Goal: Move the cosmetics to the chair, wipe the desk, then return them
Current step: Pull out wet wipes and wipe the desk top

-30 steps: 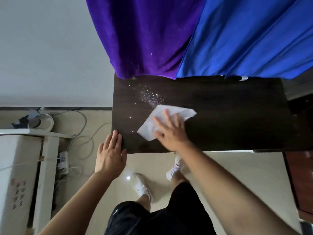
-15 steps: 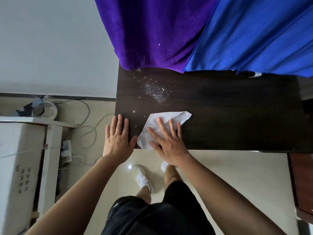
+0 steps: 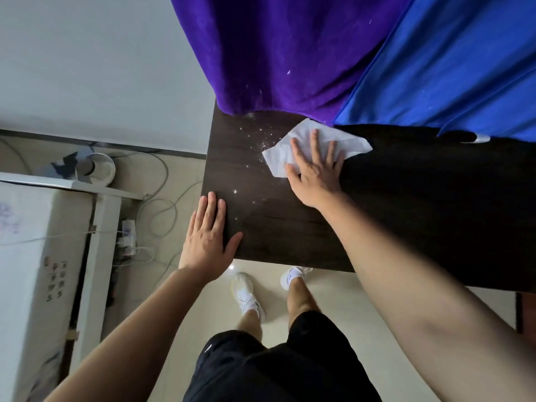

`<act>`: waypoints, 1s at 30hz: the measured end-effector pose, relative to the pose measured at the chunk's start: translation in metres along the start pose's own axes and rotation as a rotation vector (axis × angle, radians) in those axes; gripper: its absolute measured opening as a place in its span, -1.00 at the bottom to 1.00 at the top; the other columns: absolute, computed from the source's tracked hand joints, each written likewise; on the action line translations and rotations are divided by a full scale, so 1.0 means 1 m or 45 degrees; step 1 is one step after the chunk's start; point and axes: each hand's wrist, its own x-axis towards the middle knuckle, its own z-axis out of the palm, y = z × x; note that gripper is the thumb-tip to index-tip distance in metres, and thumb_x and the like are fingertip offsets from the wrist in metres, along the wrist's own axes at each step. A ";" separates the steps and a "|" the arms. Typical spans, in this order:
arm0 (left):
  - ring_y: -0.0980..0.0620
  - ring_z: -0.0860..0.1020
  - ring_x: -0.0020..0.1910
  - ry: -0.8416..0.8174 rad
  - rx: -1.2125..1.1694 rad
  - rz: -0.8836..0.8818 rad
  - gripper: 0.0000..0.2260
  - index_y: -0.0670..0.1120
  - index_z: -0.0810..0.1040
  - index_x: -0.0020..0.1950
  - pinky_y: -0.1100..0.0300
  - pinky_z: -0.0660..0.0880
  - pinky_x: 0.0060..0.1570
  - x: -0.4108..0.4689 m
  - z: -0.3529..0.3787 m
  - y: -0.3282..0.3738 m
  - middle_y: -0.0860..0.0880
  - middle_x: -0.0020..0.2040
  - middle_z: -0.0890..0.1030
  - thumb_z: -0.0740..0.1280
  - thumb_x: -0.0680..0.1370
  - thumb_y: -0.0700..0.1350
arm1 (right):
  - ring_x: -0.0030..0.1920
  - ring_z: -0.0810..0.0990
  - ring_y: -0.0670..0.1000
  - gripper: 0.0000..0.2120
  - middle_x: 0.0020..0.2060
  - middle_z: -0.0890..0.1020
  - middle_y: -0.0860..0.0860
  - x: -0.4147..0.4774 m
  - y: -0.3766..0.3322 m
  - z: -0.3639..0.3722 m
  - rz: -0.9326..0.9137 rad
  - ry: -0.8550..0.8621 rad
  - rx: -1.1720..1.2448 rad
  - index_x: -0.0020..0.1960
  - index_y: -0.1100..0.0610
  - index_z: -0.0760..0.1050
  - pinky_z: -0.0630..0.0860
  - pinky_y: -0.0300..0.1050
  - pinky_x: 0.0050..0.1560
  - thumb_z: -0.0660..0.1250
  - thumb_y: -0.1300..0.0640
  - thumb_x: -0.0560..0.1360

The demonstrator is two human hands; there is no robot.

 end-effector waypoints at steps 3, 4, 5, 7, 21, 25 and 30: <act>-0.02 -0.28 0.59 -0.014 -0.008 0.000 -0.27 -0.11 -0.09 0.63 0.04 -0.17 0.54 0.000 0.001 0.000 -0.05 0.62 -0.22 0.09 0.61 0.25 | 0.57 -0.18 0.40 -0.44 0.63 -0.21 0.03 -0.021 -0.033 0.018 -0.435 -0.044 -0.132 0.62 -0.23 -0.12 -0.25 0.42 0.50 -0.05 -0.21 0.66; -0.02 -0.29 0.59 -0.023 -0.016 -0.005 -0.27 -0.10 -0.10 0.63 0.03 -0.16 0.55 0.000 0.001 0.000 -0.05 0.62 -0.22 0.09 0.61 0.25 | 0.57 -0.17 0.39 -0.45 0.63 -0.20 0.02 -0.033 -0.032 0.023 -0.539 -0.072 -0.160 0.62 -0.23 -0.11 -0.24 0.40 0.51 -0.05 -0.21 0.66; -0.02 -0.30 0.58 -0.030 -0.026 -0.011 -0.26 -0.09 -0.11 0.63 0.02 -0.16 0.55 -0.001 0.001 0.000 -0.05 0.62 -0.23 0.09 0.61 0.25 | 0.58 -0.17 0.37 -0.45 0.63 -0.21 0.01 -0.044 -0.024 0.026 -0.618 -0.099 -0.179 0.62 -0.23 -0.11 -0.24 0.38 0.52 -0.05 -0.21 0.66; -0.02 -0.33 0.57 -0.042 -0.040 -0.018 -0.27 -0.08 -0.14 0.63 -0.01 -0.16 0.55 -0.002 0.001 0.001 -0.05 0.61 -0.26 0.07 0.61 0.25 | 0.59 -0.19 0.32 -0.45 0.63 -0.20 -0.02 -0.062 0.003 0.031 -0.728 -0.121 -0.219 0.61 -0.24 -0.09 -0.25 0.32 0.54 -0.06 -0.23 0.66; -0.09 -0.15 0.61 0.204 0.007 0.013 -0.31 -0.14 0.00 0.63 -0.07 -0.05 0.57 -0.002 0.020 0.003 -0.14 0.63 -0.07 0.06 0.62 0.21 | 0.60 -0.12 0.29 -0.40 0.63 -0.14 0.10 0.064 -0.066 -0.005 -0.497 0.071 -0.191 0.62 -0.18 -0.08 -0.25 0.26 0.55 -0.05 -0.30 0.64; -0.06 -0.14 0.61 0.236 -0.011 -0.002 -0.32 -0.14 0.02 0.62 -0.07 -0.09 0.57 -0.002 0.020 0.006 -0.11 0.63 -0.05 0.08 0.61 0.19 | 0.61 -0.11 0.27 -0.39 0.63 -0.14 0.09 0.056 -0.090 0.000 -0.603 0.054 -0.191 0.63 -0.15 -0.07 -0.22 0.26 0.56 -0.06 -0.28 0.65; -0.17 0.16 0.56 0.376 0.028 0.006 -0.45 -0.17 0.34 0.50 -0.23 -0.03 0.52 0.009 0.012 0.002 -0.18 0.54 0.28 0.07 0.65 0.17 | 0.61 -0.05 0.23 -0.40 0.64 -0.13 0.03 -0.020 -0.022 0.020 -0.651 0.030 -0.209 0.63 -0.17 -0.04 -0.21 0.19 0.57 -0.04 -0.30 0.64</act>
